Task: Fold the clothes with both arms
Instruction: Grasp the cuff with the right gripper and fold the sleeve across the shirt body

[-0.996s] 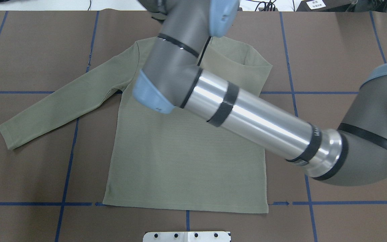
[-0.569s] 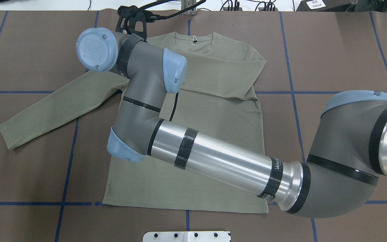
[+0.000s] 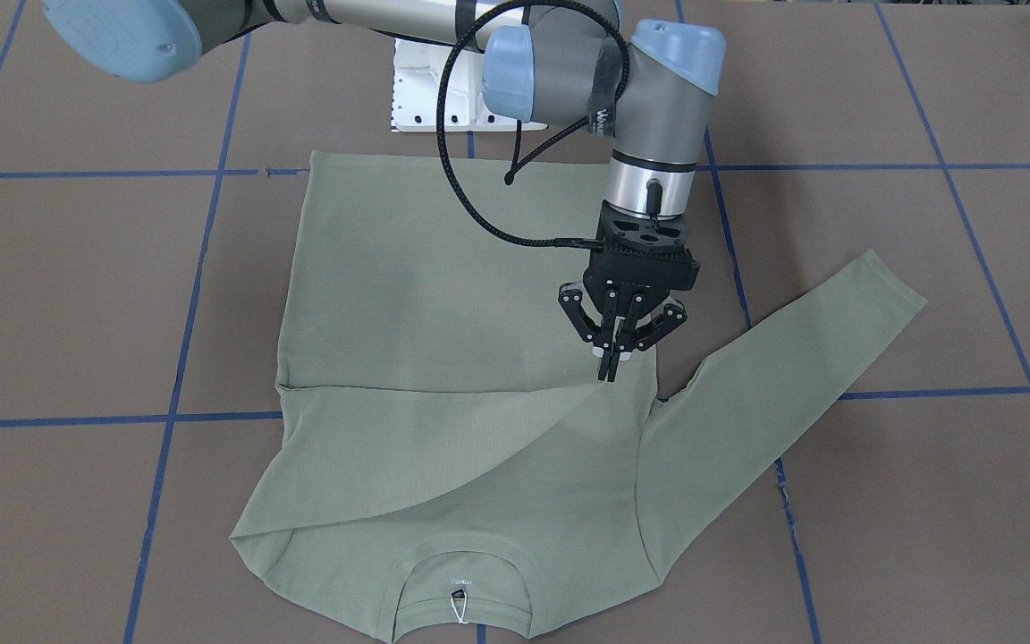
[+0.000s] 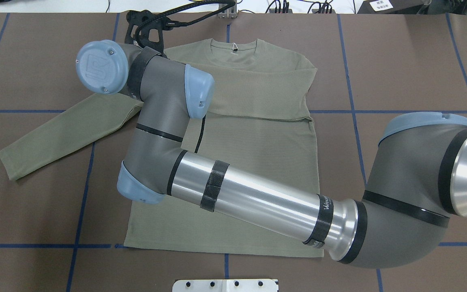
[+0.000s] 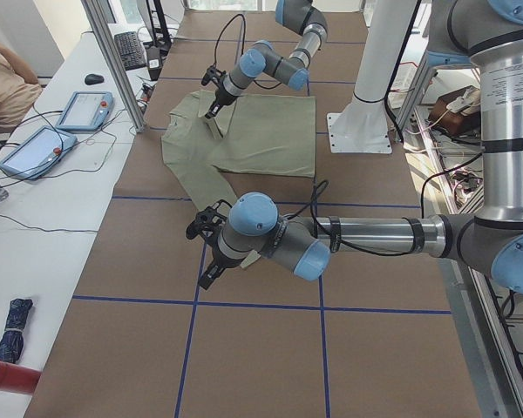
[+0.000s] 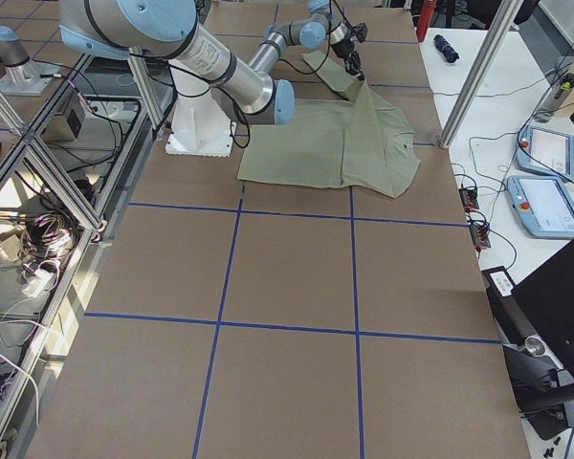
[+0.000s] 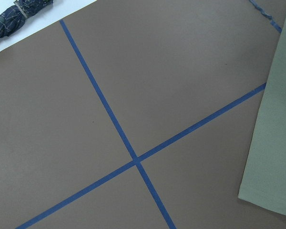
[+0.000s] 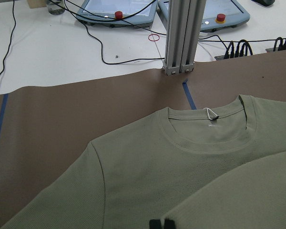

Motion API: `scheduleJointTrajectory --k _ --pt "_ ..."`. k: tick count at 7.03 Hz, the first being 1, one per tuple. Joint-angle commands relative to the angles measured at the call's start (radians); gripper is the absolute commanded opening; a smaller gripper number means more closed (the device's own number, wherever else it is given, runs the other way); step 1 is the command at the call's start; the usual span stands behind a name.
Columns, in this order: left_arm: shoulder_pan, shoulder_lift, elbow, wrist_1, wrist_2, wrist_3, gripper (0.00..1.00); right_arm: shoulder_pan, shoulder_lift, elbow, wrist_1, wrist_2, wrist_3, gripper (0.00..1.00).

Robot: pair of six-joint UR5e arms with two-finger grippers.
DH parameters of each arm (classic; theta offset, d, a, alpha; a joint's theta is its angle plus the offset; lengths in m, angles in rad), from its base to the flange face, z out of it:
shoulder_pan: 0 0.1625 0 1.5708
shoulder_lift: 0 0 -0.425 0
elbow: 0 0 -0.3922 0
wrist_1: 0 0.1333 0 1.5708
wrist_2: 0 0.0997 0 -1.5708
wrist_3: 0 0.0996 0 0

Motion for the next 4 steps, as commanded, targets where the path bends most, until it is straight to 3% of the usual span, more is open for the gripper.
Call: scheduleJointTrajectory --k 1,2,3,4 --pt "0.0 0.0 -0.002 0.0 0.0 0.0 1.0 0.01 0.002 -0.076 0.116 -0.003 0.02 0.14" --pt "0.0 0.0 -0.003 -0.001 0.0 0.0 1.0 0.015 0.004 -0.081 0.116 -0.003 0.052 0.65" --pt "0.0 0.0 -0.014 -0.001 0.0 -0.002 1.0 0.021 0.014 -0.083 0.116 0.0 0.055 0.94" --pt "0.0 -0.001 -0.023 -0.001 0.0 -0.002 1.0 0.029 0.034 -0.083 0.116 0.015 0.073 0.99"
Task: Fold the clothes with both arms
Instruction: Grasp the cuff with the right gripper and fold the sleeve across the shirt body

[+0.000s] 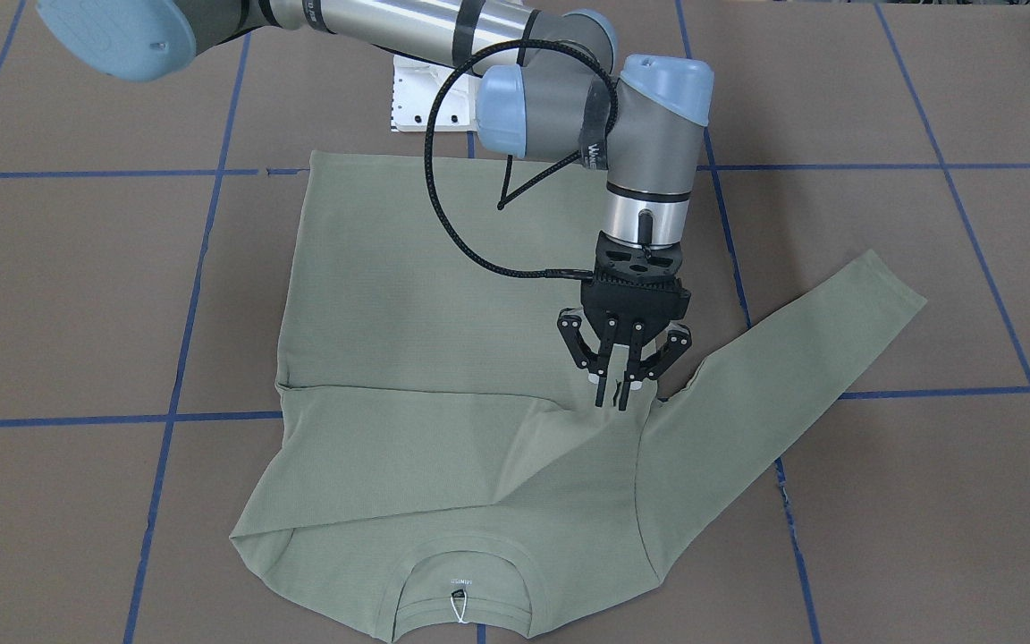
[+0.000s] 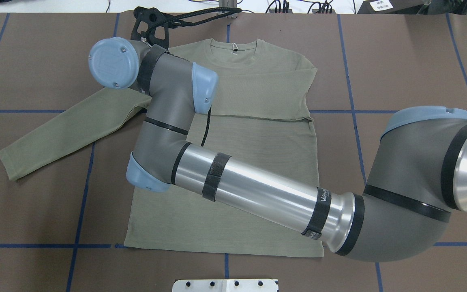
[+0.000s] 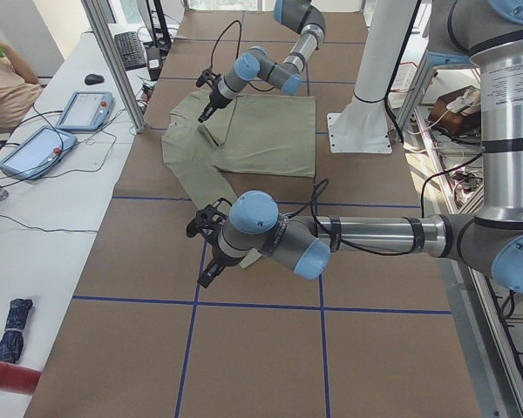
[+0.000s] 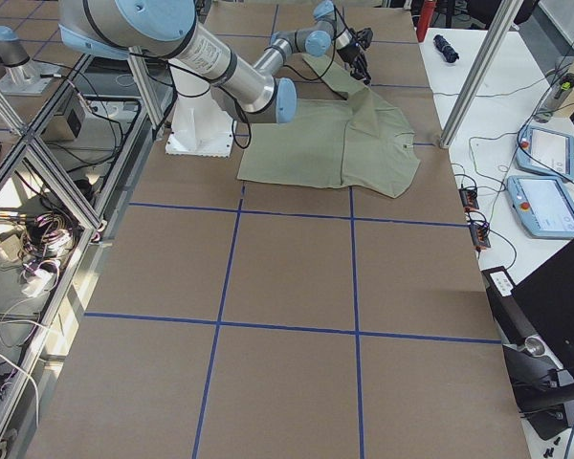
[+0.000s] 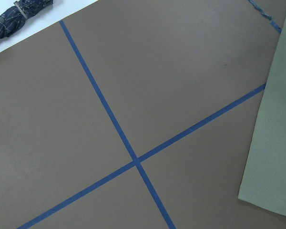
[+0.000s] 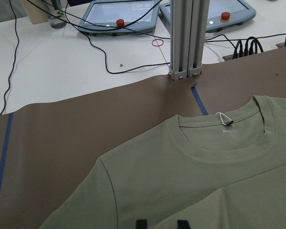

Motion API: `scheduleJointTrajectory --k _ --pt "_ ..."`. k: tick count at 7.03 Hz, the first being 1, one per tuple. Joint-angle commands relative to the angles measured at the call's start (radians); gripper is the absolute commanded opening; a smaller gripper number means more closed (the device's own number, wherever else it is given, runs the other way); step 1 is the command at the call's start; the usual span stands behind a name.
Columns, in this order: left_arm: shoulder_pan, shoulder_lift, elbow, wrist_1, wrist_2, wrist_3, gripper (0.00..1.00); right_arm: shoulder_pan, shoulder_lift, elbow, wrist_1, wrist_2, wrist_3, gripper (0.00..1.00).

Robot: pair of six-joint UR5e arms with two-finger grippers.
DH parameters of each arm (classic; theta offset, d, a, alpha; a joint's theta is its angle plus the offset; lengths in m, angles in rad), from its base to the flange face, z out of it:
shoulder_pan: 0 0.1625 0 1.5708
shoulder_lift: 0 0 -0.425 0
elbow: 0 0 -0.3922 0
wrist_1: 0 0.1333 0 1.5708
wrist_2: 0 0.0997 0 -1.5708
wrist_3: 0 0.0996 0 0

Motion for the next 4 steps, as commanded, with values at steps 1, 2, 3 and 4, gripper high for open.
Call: scheduleJointTrajectory --k 1,2,3,4 --pt "0.0 -0.01 -0.014 -0.052 0.002 -0.007 1.0 0.03 0.031 -0.003 0.003 0.063 0.024 1.0" --pt "0.002 -0.042 -0.006 -0.124 0.002 -0.014 1.0 0.07 0.034 0.0 -0.002 0.177 0.032 1.0" --pt "0.002 -0.071 -0.012 -0.132 0.002 -0.055 1.0 0.128 0.03 0.009 -0.03 0.317 0.02 1.0" --pt "0.002 -0.067 -0.011 -0.175 0.0 -0.079 1.0 0.195 0.007 0.055 -0.11 0.449 -0.035 1.0"
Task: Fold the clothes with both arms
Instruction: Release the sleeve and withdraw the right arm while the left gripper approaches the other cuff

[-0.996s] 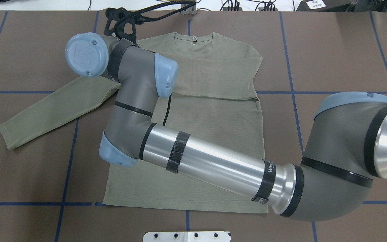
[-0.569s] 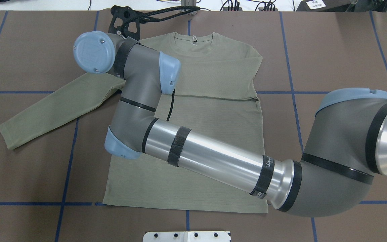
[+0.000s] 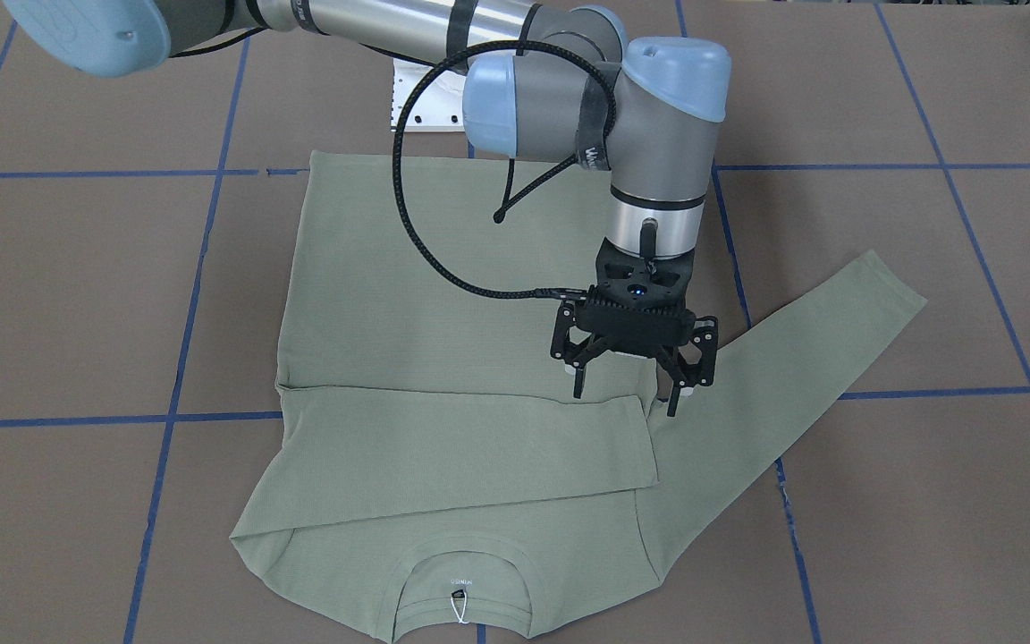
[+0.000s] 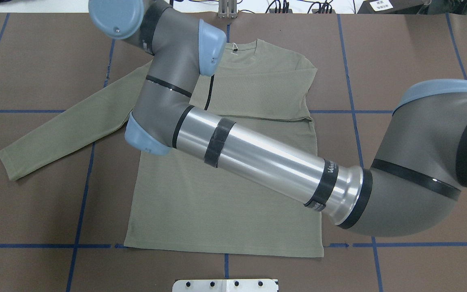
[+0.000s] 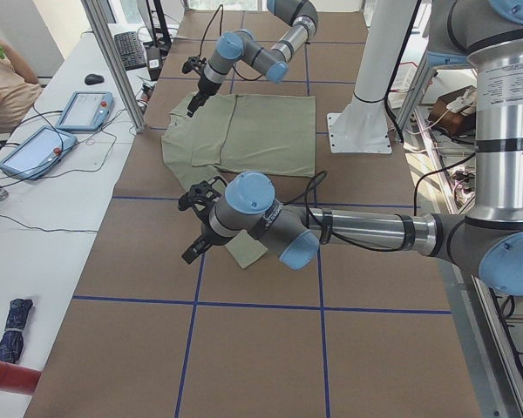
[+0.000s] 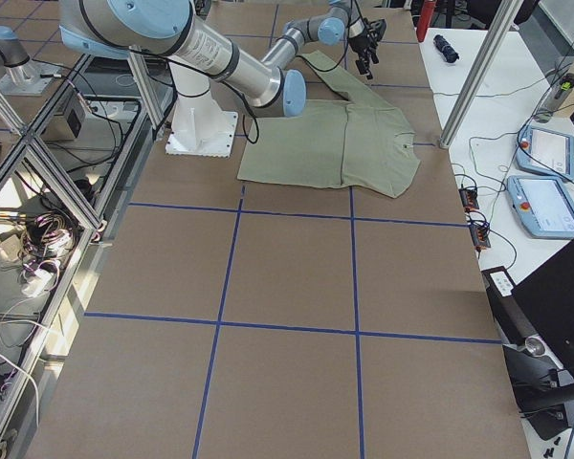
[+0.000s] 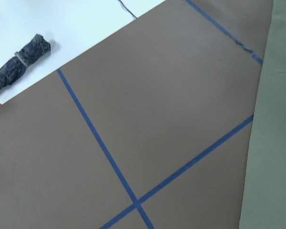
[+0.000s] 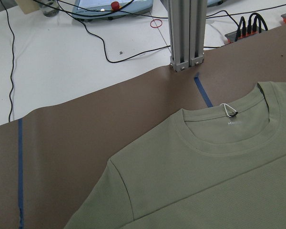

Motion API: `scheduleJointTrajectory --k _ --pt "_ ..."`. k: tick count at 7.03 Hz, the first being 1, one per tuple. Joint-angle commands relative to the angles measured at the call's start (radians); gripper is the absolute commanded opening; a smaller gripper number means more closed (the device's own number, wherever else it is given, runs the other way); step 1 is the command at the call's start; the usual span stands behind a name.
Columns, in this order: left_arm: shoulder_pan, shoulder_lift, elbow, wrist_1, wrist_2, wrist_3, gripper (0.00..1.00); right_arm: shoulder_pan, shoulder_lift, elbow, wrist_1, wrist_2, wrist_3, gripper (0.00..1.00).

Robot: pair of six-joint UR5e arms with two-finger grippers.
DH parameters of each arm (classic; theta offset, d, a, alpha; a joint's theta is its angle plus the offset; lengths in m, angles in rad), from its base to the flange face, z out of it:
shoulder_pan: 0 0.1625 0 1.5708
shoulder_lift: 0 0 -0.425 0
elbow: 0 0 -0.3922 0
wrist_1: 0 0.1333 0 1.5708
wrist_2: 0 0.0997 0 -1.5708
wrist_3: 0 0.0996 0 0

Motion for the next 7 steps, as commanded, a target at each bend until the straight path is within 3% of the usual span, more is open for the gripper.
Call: scheduleJointTrajectory --k 1,3,4,5,7 --pt "0.015 0.025 -0.006 -0.184 -0.009 -0.041 1.0 0.137 -0.116 0.179 -0.157 0.259 -0.173 1.0" --pt "0.182 0.027 -0.019 -0.22 -0.03 -0.126 1.0 0.256 -0.34 0.395 -0.184 0.414 -0.382 1.0" --pt "0.271 0.059 -0.022 -0.284 0.027 -0.201 1.0 0.316 -0.442 0.473 -0.184 0.453 -0.532 1.0" --pt "0.37 0.101 -0.022 -0.365 0.171 -0.27 1.0 0.383 -0.578 0.573 -0.184 0.517 -0.681 1.0" --pt "0.503 0.16 -0.022 -0.38 0.296 -0.277 1.0 0.499 -0.892 0.804 -0.181 0.6 -0.92 1.0"
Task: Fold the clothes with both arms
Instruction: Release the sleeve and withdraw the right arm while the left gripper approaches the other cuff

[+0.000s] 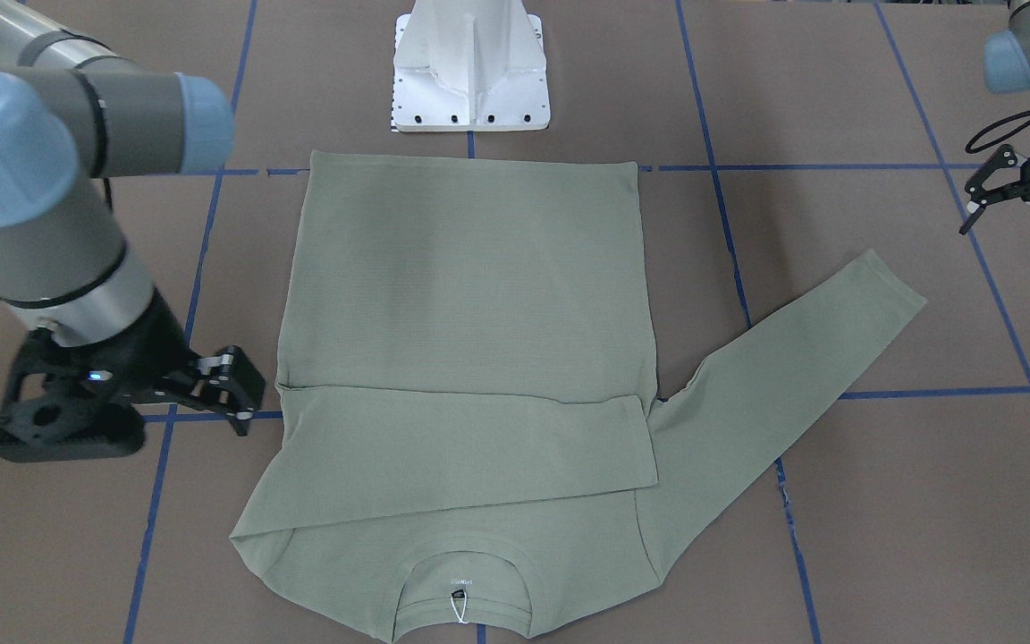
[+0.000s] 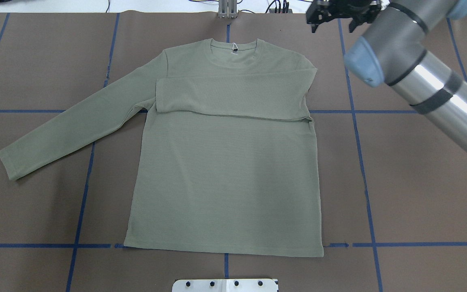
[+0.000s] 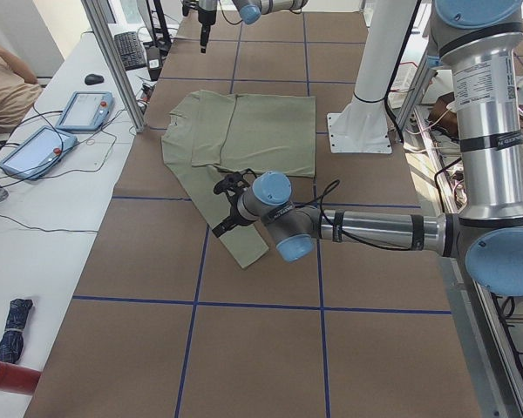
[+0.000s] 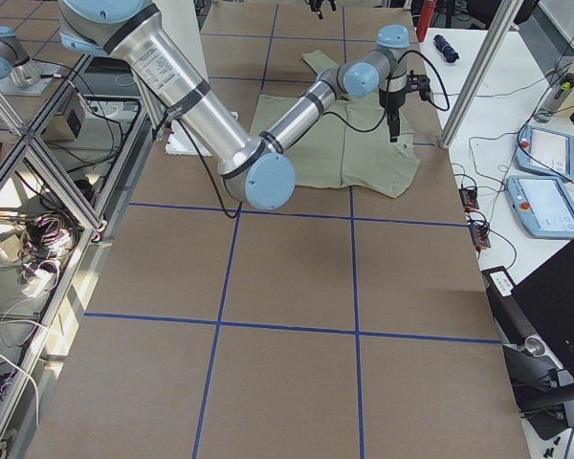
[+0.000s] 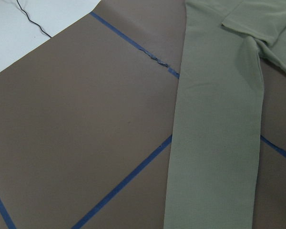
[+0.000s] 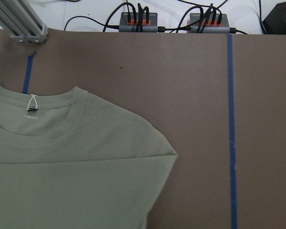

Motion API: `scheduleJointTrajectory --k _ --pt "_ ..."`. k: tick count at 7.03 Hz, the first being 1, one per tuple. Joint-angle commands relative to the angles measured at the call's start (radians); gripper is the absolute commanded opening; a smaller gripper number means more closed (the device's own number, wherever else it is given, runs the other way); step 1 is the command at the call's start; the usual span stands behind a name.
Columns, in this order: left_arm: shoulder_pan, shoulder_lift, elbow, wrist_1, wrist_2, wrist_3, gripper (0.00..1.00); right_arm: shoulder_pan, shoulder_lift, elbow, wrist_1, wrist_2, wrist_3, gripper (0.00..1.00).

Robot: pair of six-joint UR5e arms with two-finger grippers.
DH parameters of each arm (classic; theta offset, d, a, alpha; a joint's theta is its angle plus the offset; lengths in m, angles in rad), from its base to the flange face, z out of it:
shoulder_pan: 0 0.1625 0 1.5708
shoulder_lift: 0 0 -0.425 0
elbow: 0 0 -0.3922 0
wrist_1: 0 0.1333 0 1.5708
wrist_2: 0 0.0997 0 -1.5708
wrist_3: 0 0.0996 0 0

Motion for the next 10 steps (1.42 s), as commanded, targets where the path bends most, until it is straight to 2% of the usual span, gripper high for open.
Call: scheduleJointTrajectory --k 1,2,3,4,6,9,10 --pt "0.18 0.061 0.001 -0.032 0.157 -0.013 1.0 0.151 -0.322 0.196 0.001 0.103 -0.294 1.0" --pt "0.229 0.072 0.009 -0.036 0.176 -0.013 1.0 0.234 -0.431 0.21 0.011 0.196 -0.394 1.0" --pt "0.269 0.073 0.016 -0.036 0.207 -0.013 1.0 0.271 -0.54 0.259 0.016 0.201 -0.451 1.0" --pt "0.317 0.077 0.035 -0.037 0.242 -0.019 1.0 0.298 -0.583 0.285 0.016 0.203 -0.48 1.0" --pt "0.391 0.078 0.068 -0.046 0.317 -0.053 1.0 0.298 -0.588 0.287 0.016 0.203 -0.479 1.0" --pt "0.457 0.077 0.099 -0.074 0.367 -0.051 0.98 0.299 -0.591 0.29 0.016 0.203 -0.479 1.0" --pt "0.464 0.075 0.099 -0.075 0.367 -0.051 0.85 0.299 -0.594 0.29 0.016 0.201 -0.479 1.0"
